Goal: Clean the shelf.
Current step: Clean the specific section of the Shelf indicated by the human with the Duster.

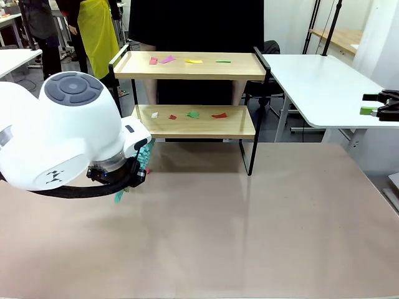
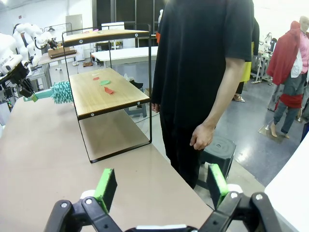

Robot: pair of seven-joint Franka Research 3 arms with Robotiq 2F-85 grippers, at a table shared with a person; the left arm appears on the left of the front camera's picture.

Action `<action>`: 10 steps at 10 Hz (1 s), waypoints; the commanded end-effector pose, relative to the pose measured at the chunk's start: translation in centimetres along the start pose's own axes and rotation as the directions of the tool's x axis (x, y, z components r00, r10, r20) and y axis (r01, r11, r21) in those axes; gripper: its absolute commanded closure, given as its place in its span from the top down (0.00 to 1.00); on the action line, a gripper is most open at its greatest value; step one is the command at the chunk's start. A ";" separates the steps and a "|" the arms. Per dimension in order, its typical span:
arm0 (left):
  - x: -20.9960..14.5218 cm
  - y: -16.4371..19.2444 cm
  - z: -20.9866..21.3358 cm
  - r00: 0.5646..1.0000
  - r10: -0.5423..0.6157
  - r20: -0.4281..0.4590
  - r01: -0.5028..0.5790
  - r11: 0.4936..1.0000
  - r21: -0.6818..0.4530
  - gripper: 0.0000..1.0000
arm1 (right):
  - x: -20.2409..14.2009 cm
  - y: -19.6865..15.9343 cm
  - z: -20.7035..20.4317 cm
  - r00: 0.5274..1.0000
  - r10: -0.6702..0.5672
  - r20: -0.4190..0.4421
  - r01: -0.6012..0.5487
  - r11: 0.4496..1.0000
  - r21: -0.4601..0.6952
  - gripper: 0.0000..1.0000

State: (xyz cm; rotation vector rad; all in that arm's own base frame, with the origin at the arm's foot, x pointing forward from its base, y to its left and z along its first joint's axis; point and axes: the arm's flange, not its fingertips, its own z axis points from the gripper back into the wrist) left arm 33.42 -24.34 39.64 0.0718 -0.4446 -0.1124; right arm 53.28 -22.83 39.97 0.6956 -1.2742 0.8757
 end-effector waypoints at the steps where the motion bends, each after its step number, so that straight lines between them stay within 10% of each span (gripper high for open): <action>1: -3.3 2.6 -0.4 0.992 -0.114 0.056 0.118 0.990 -0.074 0.13 | 0.3 0.0 -0.2 1.000 0.005 0.002 -0.005 1.000 -0.001 1.00; 5: -4.3 4.9 0.6 0.940 -0.325 0.106 0.336 0.936 -0.109 0.13 | 0.3 0.0 -0.2 1.000 0.005 0.002 -0.005 1.000 -0.001 1.00; 10: -5.6 8.6 0.7 0.719 -0.607 0.337 0.691 0.674 -0.260 0.13 | 0.3 0.0 -0.2 1.000 0.005 0.002 -0.005 1.000 -0.001 1.00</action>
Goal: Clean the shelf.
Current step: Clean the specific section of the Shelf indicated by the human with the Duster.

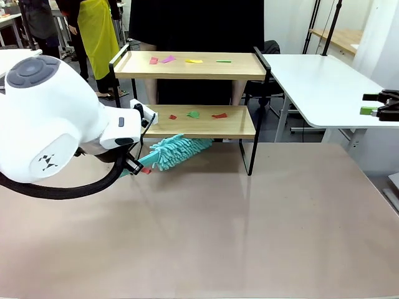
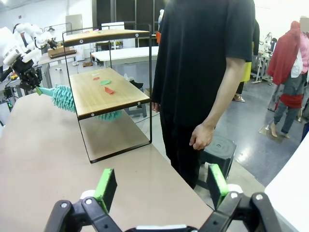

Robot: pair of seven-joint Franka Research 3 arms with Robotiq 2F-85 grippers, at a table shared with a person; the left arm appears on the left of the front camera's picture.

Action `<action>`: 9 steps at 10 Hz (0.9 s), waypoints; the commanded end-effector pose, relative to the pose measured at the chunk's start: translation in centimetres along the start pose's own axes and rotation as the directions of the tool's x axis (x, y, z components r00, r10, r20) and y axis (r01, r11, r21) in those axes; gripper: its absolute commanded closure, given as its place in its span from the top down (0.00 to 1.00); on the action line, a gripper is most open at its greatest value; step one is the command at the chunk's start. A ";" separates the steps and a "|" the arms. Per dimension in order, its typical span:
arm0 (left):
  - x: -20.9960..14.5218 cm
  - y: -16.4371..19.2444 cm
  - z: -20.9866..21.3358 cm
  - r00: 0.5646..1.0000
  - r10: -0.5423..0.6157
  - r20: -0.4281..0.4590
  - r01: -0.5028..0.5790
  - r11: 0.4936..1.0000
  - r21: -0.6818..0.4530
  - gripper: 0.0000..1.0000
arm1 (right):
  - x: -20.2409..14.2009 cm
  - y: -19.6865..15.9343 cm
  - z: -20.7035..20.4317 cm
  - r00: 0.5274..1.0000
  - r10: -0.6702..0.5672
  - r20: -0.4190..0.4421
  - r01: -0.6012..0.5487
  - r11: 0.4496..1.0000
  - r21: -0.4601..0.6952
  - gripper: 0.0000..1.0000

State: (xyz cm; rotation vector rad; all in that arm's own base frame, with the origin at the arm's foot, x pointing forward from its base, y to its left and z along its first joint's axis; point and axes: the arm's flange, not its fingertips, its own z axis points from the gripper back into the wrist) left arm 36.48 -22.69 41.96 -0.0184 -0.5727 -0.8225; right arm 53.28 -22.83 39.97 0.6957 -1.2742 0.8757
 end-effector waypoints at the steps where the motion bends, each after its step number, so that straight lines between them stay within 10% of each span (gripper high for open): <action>1: -11.4 -0.5 2.6 0.982 -0.131 0.135 0.153 0.975 -0.161 0.13 | 0.3 0.0 -0.2 1.000 0.005 0.002 -0.005 1.000 -0.001 1.00; 4: -10.9 0.2 3.2 0.988 -0.147 0.050 0.154 0.973 -0.173 0.13 | 0.3 0.0 -0.2 1.000 0.005 0.002 -0.005 1.000 -0.001 1.00; 5: -0.5 1.2 0.1 0.983 -0.164 0.086 0.176 0.972 -0.154 0.13 | 0.3 0.0 -0.2 1.000 0.005 0.002 -0.005 1.000 -0.001 1.00; 9: -0.9 1.4 0.4 0.981 -0.183 0.064 0.192 0.967 -0.166 0.13 | 0.3 0.0 -0.2 1.000 0.005 0.002 -0.005 1.000 -0.001 1.00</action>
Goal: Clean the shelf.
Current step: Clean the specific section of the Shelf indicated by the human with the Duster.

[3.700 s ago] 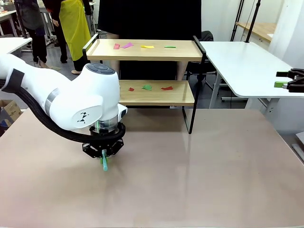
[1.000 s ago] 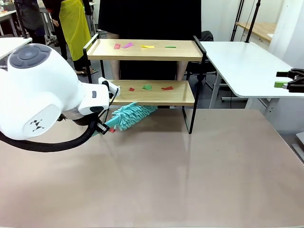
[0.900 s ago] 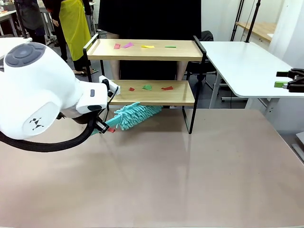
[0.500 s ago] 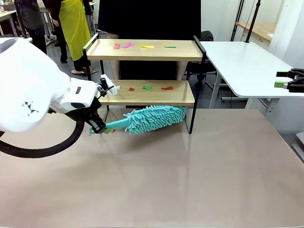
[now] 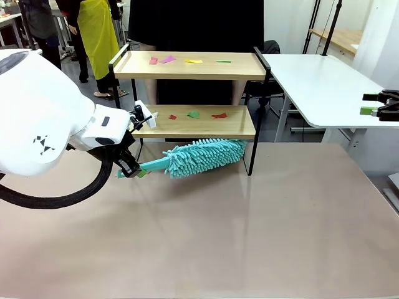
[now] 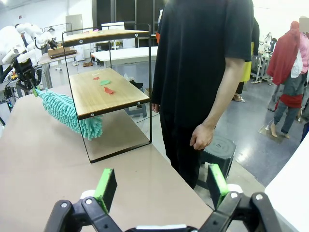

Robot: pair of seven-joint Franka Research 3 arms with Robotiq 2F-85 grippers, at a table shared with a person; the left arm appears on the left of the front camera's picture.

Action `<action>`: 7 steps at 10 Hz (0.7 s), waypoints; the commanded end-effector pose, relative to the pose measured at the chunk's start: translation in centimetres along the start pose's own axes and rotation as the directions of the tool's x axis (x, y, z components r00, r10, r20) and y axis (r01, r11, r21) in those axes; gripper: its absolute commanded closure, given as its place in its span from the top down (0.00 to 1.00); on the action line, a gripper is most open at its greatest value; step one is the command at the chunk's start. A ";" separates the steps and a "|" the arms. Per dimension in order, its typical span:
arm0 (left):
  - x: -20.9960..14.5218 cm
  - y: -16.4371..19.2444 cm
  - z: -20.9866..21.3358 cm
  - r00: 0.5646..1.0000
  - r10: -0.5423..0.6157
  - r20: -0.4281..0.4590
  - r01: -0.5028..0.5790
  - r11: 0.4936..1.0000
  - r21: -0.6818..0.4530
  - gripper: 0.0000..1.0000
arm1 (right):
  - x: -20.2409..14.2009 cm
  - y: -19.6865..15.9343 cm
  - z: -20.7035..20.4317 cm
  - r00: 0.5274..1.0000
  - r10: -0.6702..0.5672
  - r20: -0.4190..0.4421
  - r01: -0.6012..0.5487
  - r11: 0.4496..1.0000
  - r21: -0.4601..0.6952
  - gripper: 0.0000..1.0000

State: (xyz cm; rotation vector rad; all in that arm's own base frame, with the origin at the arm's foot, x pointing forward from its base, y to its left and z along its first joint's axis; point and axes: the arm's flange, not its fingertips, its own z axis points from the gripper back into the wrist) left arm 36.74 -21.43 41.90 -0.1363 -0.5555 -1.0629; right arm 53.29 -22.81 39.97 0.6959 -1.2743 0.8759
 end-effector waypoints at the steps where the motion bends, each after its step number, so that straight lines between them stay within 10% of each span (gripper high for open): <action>1: -0.9 0.7 1.2 0.997 -0.081 -0.001 0.081 0.996 -0.049 0.13 | 0.3 0.0 -0.2 1.000 0.005 0.002 -0.005 1.000 -0.002 1.00; 4: -7.0 2.4 6.6 0.975 -0.217 0.043 0.222 0.961 -0.167 0.13 | 0.3 0.0 -0.2 1.000 0.005 0.002 -0.005 1.000 -0.002 1.00; 7: -11.2 3.0 13.6 0.911 -0.400 -0.098 0.348 0.876 -0.335 0.13 | 0.3 0.0 -0.2 1.000 0.005 0.002 -0.005 1.000 -0.002 1.00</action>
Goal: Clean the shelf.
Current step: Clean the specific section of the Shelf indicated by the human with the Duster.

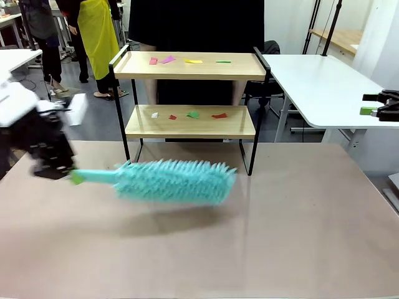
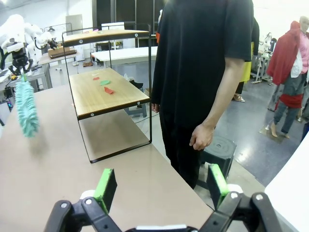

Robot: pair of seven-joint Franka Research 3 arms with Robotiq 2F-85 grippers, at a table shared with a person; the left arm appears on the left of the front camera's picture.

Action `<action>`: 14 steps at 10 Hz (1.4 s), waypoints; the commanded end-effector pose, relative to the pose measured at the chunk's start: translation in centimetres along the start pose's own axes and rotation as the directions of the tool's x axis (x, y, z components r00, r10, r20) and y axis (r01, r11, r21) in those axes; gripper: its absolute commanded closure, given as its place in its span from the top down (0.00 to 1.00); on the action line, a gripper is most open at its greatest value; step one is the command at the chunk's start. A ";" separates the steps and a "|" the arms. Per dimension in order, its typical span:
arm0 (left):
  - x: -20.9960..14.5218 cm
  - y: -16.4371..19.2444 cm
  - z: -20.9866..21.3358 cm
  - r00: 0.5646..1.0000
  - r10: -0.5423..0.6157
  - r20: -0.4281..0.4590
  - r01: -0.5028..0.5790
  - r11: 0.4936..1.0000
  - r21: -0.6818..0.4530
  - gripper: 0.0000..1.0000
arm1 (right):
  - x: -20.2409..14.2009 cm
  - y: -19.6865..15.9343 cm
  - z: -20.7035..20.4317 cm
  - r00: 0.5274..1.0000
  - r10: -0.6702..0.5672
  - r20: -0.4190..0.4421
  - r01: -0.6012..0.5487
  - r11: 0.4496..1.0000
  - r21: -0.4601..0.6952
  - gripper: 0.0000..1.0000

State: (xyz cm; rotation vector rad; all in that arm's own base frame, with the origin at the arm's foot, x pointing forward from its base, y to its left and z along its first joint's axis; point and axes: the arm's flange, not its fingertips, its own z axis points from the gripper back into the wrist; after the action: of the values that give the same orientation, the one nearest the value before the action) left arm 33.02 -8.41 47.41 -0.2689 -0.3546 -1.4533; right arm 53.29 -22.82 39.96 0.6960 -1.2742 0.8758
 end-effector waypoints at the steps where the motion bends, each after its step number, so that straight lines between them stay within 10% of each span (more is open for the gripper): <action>1: -3.4 -4.0 5.7 0.977 -0.071 -0.202 0.058 0.996 -0.070 0.13 | 0.3 0.0 -0.2 1.000 0.005 0.002 -0.005 1.000 -0.002 1.00; 6: -3.2 -5.8 17.2 0.881 -0.016 -0.474 -0.002 0.999 -0.038 0.13 | 0.3 0.0 -0.2 1.000 0.005 0.002 -0.005 1.000 -0.002 1.00; 14: -3.3 -4.4 18.7 0.879 0.008 -0.477 -0.020 1.000 -0.020 0.13 | 0.3 0.0 -0.2 1.000 0.005 0.002 -0.005 1.000 -0.002 1.00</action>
State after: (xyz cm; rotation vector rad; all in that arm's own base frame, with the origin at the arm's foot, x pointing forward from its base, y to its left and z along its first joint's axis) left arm 27.38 1.45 62.92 0.0710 0.0645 -1.4703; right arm 53.29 -22.84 39.97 0.6958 -1.2744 0.8755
